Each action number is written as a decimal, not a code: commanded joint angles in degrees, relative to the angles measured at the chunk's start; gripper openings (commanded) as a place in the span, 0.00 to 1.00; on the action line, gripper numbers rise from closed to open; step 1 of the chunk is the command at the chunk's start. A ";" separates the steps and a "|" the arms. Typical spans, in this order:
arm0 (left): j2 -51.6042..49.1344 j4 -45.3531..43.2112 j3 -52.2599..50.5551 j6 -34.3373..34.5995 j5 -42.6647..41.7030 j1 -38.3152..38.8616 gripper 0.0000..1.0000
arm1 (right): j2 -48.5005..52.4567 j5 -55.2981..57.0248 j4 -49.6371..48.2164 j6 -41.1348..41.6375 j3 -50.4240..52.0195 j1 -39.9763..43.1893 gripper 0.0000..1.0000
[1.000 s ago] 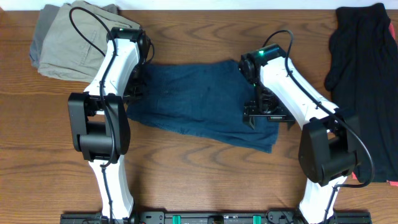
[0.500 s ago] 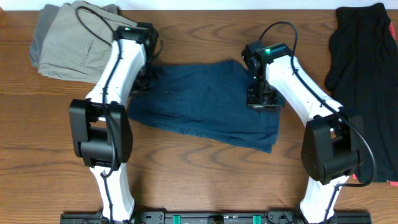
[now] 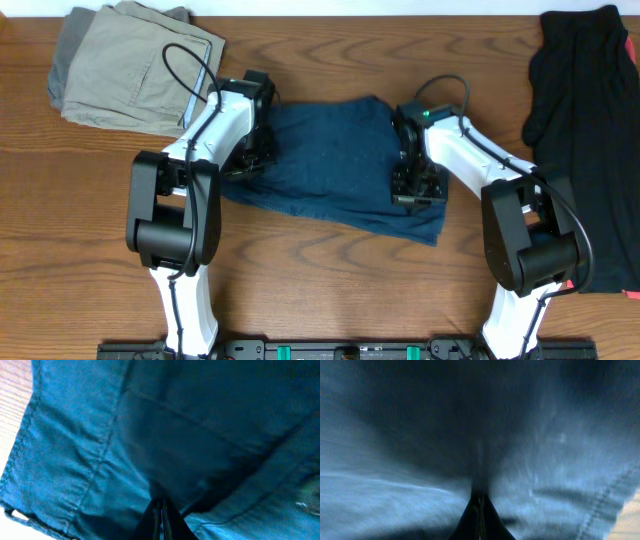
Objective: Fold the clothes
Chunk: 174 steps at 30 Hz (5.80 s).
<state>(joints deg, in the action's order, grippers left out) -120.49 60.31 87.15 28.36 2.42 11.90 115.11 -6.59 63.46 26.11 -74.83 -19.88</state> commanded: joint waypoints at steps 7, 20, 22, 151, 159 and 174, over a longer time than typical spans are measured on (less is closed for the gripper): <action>0.63 -1.49 -3.19 -0.68 -0.07 -7.56 0.06 | -0.57 -1.75 -8.76 5.66 14.58 0.66 0.01; 1.11 8.52 -3.37 8.90 1.44 -12.52 0.06 | -0.59 10.23 0.74 7.72 11.65 13.22 0.01; 1.97 11.34 -3.37 10.67 1.66 -12.46 0.06 | -0.74 11.37 3.34 7.67 9.77 16.17 0.01; 3.45 -8.20 -19.15 -28.96 -34.42 -30.51 0.97 | 4.02 14.10 9.60 -9.03 -31.93 21.35 0.99; 3.45 -10.36 -20.09 -28.96 -34.40 -28.59 0.58 | 4.02 14.10 9.60 -9.03 -31.93 21.35 0.99; 4.48 -9.18 -17.59 -23.04 -32.37 -28.59 0.06 | 4.02 14.10 9.60 -9.03 -31.93 21.35 0.99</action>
<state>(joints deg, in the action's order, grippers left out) -114.98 50.13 68.42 2.31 -34.17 -17.02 119.11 6.50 73.03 17.26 -106.45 1.43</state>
